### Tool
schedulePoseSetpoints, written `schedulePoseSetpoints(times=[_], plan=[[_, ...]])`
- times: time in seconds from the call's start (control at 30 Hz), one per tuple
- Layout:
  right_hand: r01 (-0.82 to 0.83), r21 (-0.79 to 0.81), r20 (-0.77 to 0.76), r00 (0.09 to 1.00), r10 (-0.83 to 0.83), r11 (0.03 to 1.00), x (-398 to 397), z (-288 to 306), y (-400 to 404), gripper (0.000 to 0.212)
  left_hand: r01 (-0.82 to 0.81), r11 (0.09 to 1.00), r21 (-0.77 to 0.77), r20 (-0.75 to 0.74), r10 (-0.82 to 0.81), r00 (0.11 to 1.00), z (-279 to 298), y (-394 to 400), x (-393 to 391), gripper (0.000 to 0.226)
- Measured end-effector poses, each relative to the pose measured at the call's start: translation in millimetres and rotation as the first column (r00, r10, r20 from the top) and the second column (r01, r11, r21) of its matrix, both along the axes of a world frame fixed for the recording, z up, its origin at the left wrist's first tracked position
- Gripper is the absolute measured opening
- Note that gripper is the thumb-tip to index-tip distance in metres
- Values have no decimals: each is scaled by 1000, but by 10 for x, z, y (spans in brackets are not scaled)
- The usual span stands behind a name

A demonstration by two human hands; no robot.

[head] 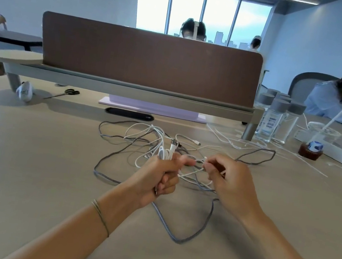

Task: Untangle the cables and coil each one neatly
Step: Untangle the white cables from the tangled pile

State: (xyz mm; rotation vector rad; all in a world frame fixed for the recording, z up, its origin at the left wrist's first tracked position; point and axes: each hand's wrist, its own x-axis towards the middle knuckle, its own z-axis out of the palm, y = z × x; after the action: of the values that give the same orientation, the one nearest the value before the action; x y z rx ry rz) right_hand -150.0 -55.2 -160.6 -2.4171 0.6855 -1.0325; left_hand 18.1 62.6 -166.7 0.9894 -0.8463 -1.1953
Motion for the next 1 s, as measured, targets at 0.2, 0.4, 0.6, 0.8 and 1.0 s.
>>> schedulePoseSetpoints(times=[0.2,0.4,0.6,0.8,1.0], plan=[[51,187,104,992,-72,981,-16,34,83,19,164,986,-7,253,-157,955,43,53,-7,40],[-156,234,36,988,152,960,-16,86,308,15,283,958,40,428,-273,862,105,128,-117,19],[-197,341,0,978,210,919,-60,130,353,16,82,989,126,508,-135,851,91,124,-123,51],[-196,397,149,978,148,897,-63,173,425,11,-370,929,17,677,261,688,-36,10,-125,30],[-260,494,235,959,160,830,42,154,573,10,-524,851,-17,834,301,462,-149,-46,-113,17]])
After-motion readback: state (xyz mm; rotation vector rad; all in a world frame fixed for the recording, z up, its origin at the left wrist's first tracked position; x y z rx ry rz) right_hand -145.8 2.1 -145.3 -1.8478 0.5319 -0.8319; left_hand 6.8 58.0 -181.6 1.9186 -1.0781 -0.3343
